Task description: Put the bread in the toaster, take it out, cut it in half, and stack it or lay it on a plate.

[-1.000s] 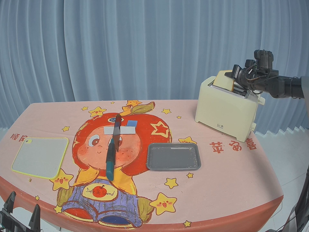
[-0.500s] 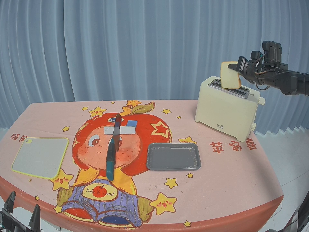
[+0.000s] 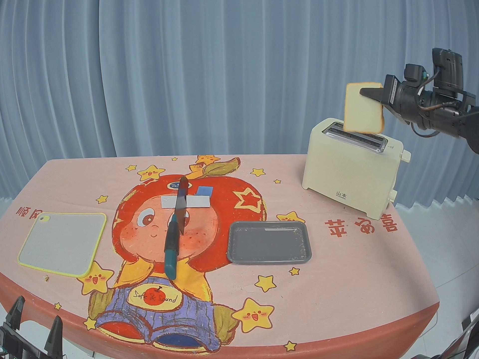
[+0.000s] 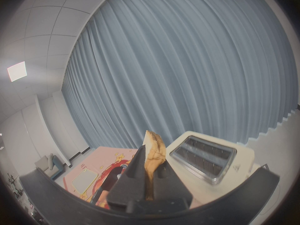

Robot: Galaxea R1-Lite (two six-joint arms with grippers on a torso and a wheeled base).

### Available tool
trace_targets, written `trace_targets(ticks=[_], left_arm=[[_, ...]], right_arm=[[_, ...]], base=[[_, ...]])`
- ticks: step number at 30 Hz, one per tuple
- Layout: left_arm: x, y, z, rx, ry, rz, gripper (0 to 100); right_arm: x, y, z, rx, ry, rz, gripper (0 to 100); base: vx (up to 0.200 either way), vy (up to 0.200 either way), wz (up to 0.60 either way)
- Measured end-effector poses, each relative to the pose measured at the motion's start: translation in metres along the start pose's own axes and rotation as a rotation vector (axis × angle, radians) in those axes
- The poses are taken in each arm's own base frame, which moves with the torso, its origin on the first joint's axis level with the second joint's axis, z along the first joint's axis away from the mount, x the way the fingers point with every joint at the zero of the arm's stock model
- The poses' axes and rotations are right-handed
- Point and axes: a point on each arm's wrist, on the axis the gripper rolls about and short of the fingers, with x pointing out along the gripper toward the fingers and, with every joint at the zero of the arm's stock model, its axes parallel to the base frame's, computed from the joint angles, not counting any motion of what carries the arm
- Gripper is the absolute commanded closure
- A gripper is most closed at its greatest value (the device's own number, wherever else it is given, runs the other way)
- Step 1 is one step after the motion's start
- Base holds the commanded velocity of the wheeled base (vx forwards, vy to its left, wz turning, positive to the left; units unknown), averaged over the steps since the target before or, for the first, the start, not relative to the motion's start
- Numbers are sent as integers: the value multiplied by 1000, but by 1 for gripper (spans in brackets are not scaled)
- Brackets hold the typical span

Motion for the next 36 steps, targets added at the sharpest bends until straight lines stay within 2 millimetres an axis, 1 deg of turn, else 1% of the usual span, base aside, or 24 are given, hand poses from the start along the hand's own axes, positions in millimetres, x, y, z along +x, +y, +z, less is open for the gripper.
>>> trace_targets(ticks=[5, 10, 15, 18, 21, 24, 28, 36], left_arm=[[0, 0, 0, 0, 0, 0, 0], [0, 0, 0, 0, 0, 0, 0], [0, 0, 0, 1, 0, 0, 0], [0, 0, 0, 0, -1, 0, 0], [0, 0, 0, 0, -1, 0, 0], [0, 0, 0, 0, -1, 0, 0], [0, 0, 0, 0, -1, 0, 0], [0, 0, 0, 0, 0, 0, 0]], right_arm=[[-37, 16, -15, -26, 27, 26, 100], [-80, 30, -24, -53, 15, 56, 100], [-120, 35, -38, -61, 4, 73, 100], [-140, 36, -47, -70, -3, 83, 100], [-152, 39, -45, -96, -49, 99, 100], [-159, 41, -45, -137, -80, 105, 100], [-163, 39, -51, -210, -95, 103, 100], [-169, 38, -58, -225, -97, 107, 100]], base=[[0, 0, 0], [0, 0, 0], [0, 0, 0], [0, 0, 0], [0, 0, 0], [0, 0, 0], [0, 0, 0], [0, 0, 0]])
